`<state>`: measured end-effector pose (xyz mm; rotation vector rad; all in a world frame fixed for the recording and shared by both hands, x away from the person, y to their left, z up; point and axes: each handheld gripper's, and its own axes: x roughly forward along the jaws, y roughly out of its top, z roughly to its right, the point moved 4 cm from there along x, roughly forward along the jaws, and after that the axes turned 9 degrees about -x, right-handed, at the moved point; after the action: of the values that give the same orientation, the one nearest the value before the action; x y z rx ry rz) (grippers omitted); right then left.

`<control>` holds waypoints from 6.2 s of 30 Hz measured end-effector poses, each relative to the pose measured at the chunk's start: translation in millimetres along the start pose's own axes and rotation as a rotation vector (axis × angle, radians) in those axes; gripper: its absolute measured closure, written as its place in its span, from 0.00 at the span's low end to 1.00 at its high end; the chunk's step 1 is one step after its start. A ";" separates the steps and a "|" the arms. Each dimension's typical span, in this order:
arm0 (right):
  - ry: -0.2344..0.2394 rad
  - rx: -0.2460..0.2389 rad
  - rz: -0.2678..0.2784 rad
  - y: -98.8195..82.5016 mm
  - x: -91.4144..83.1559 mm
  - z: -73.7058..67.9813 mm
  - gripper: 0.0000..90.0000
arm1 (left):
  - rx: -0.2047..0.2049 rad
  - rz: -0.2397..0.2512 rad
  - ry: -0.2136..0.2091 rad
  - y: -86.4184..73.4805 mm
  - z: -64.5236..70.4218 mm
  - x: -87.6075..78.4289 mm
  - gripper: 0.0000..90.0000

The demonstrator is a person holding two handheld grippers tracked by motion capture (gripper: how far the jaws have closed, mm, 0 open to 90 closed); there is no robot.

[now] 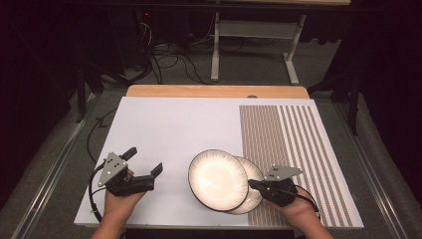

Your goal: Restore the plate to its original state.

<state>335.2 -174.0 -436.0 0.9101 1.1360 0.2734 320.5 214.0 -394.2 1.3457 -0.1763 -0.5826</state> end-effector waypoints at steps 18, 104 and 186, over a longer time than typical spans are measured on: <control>0.007 0.002 0.006 0.0 0.2 0.1 1.00 | 0.018 0.034 0.012 2.5 1.1 -3.1 0.00; -0.021 0.030 0.003 -4.9 -7.6 8.0 1.00 | 0.015 0.045 0.011 3.1 -0.9 -6.0 0.00; -0.098 0.064 0.000 -15.4 -28.2 24.0 1.00 | 0.017 0.045 0.014 3.1 -0.8 -6.4 0.00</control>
<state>340.0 -212.5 -425.8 0.9697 1.0590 0.1917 316.3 218.2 -390.1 1.3591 -0.2000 -0.5350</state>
